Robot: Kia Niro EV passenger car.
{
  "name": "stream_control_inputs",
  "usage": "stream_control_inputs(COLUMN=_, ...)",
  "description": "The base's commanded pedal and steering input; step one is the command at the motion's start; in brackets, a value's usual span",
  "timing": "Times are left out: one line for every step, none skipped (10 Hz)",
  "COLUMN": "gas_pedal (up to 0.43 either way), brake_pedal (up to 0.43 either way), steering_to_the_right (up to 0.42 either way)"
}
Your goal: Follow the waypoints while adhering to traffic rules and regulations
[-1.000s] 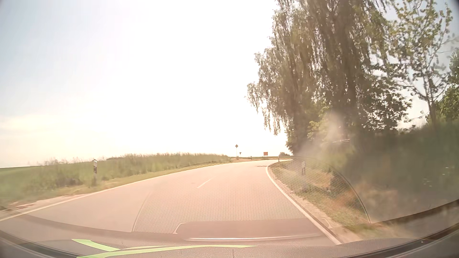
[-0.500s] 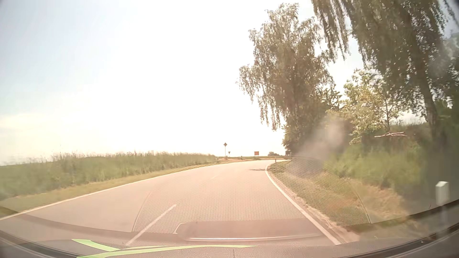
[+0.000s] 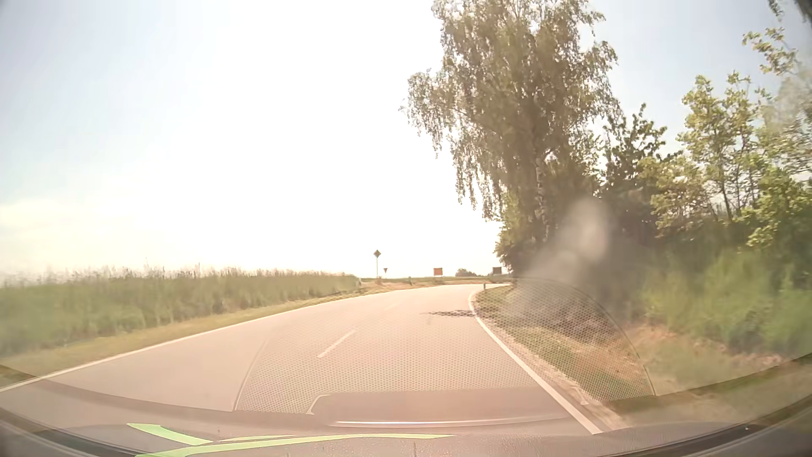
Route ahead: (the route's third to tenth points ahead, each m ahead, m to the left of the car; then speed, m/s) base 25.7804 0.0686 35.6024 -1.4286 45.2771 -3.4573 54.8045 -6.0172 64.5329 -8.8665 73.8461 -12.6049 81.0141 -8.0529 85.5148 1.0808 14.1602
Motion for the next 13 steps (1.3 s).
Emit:
stream_control_inputs(gas_pedal=0.000, brake_pedal=0.128, steering_to_the_right=0.025)
stream_control_inputs(gas_pedal=0.000, brake_pedal=0.128, steering_to_the_right=0.024)
stream_control_inputs(gas_pedal=0.000, brake_pedal=0.128, steering_to_the_right=0.024)
stream_control_inputs(gas_pedal=0.000, brake_pedal=0.128, steering_to_the_right=0.024)
stream_control_inputs(gas_pedal=0.000, brake_pedal=0.128, steering_to_the_right=0.024)
stream_control_inputs(gas_pedal=0.000, brake_pedal=0.134, steering_to_the_right=0.024)
stream_control_inputs(gas_pedal=0.000, brake_pedal=0.140, steering_to_the_right=0.024)
stream_control_inputs(gas_pedal=0.000, brake_pedal=0.140, steering_to_the_right=0.024)
stream_control_inputs(gas_pedal=0.000, brake_pedal=0.140, steering_to_the_right=0.024)
stream_control_inputs(gas_pedal=0.000, brake_pedal=0.140, steering_to_the_right=0.023)
stream_control_inputs(gas_pedal=0.000, brake_pedal=0.146, steering_to_the_right=0.023)
stream_control_inputs(gas_pedal=0.000, brake_pedal=0.146, steering_to_the_right=0.024)
stream_control_inputs(gas_pedal=0.000, brake_pedal=0.152, steering_to_the_right=0.024)
